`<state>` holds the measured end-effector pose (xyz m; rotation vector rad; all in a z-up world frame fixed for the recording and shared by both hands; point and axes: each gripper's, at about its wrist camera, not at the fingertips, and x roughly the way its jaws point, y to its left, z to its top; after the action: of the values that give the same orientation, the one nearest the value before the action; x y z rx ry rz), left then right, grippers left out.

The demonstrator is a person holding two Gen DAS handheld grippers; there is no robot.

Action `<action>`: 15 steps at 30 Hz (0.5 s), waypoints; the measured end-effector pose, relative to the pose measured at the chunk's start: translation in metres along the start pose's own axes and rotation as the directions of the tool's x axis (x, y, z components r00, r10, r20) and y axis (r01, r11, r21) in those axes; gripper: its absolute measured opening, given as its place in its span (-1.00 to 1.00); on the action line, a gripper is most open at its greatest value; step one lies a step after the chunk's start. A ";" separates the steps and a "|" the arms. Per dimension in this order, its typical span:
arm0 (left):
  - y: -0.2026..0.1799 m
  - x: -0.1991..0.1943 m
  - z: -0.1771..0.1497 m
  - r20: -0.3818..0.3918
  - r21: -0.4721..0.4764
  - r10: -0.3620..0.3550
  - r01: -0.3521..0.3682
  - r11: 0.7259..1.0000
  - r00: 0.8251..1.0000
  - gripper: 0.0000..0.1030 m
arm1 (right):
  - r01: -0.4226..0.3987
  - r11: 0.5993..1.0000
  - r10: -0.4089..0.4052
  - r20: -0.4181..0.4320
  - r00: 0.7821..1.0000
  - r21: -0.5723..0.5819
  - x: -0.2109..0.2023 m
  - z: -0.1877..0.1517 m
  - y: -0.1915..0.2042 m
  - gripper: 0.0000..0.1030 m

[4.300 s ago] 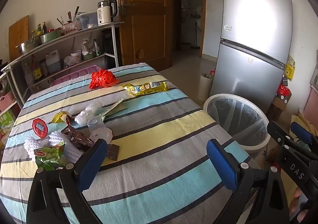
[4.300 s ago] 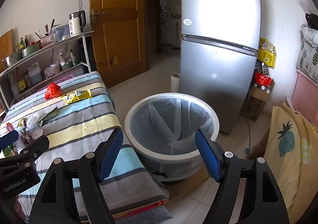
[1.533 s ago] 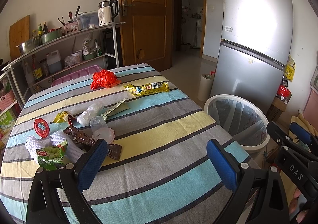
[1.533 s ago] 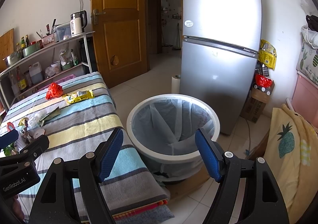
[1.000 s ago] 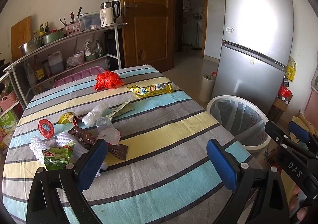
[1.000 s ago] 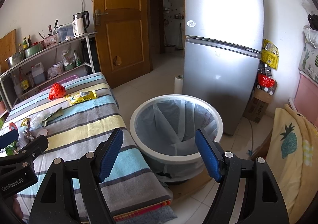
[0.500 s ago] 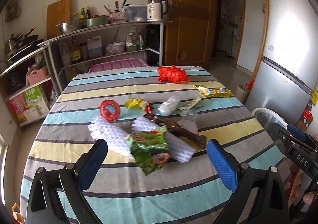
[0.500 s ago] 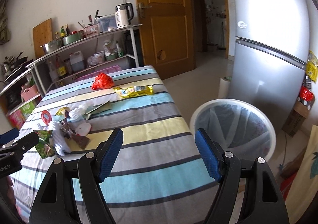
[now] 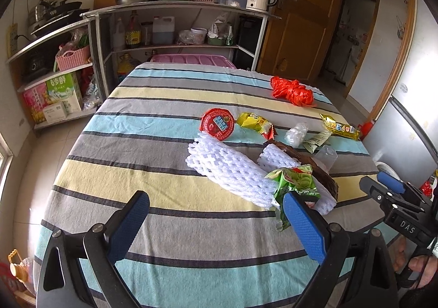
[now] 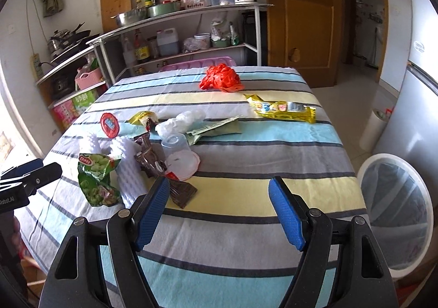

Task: Collect trash
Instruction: 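Move the right tool to the brown wrapper while the left tool approaches the white foam nets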

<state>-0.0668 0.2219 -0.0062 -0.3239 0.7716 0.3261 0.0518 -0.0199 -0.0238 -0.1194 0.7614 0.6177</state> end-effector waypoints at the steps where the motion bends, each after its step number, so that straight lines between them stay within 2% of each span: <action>1: 0.000 0.004 0.002 -0.018 -0.010 -0.017 0.017 1.000 1.000 0.93 | -0.005 1.000 0.005 -0.003 1.000 -0.017 0.003 0.002 0.002 0.46; 4: 0.000 0.011 0.004 -0.027 -0.043 -0.012 0.011 0.999 1.000 0.93 | -0.032 0.998 0.031 -0.019 0.999 -0.054 0.011 0.008 0.006 0.31; 8: 0.010 0.023 0.013 -0.054 -0.116 -0.034 0.027 0.993 0.998 0.84 | -0.070 0.992 0.064 -0.060 0.996 -0.104 0.024 0.012 0.014 0.22; 12: 0.004 0.027 0.024 -0.039 -0.091 -0.027 0.024 0.996 0.999 0.80 | -0.116 0.986 0.105 -0.100 0.990 -0.119 0.033 0.012 0.020 0.02; 13: 0.004 0.030 0.027 -0.046 -0.095 -0.030 0.025 0.995 0.998 0.72 | -0.128 0.984 0.115 -0.106 0.988 -0.121 0.035 0.012 0.021 -0.11; 15: 0.004 0.034 0.031 -0.054 -0.101 -0.038 0.032 0.994 0.998 0.70 | -0.151 0.981 0.137 -0.114 0.984 -0.123 0.037 0.012 0.023 -0.14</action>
<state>-0.0262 0.2434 -0.0104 -0.4418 0.8055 0.3241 0.0670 0.0203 -0.0375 -0.2205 0.8361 0.8045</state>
